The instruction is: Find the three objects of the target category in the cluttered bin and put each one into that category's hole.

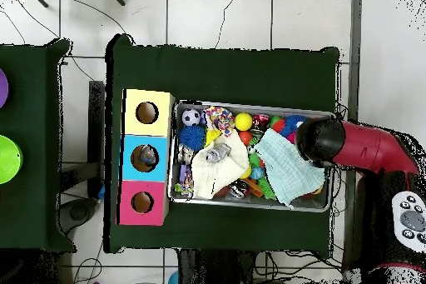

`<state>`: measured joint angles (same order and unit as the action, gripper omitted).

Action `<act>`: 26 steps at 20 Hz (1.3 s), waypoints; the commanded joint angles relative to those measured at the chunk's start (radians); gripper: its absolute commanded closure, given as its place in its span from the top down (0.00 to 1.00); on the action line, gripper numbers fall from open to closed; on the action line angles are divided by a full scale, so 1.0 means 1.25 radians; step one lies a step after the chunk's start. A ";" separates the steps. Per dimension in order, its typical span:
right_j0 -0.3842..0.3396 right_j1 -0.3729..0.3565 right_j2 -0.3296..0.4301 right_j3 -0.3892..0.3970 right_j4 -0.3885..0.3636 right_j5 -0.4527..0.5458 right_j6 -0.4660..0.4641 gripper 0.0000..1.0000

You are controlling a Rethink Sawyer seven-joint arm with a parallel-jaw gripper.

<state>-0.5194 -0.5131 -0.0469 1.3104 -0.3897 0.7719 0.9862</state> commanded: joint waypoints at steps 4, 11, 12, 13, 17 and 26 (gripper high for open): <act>-0.075 -0.008 0.164 0.170 0.116 -0.033 0.039 0.00; -0.101 -0.029 0.217 0.226 0.147 -0.100 0.052 0.00; -0.106 -0.030 0.224 0.232 0.149 -0.109 0.053 0.00; -0.114 -0.032 0.233 0.243 0.150 -0.126 0.055 0.00; -0.135 -0.031 0.262 0.260 0.150 -0.167 0.057 0.00; -0.158 -0.026 0.294 0.270 0.133 -0.203 0.056 1.00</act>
<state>-0.7024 -0.5581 0.1986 1.5562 -0.2350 0.5619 0.9860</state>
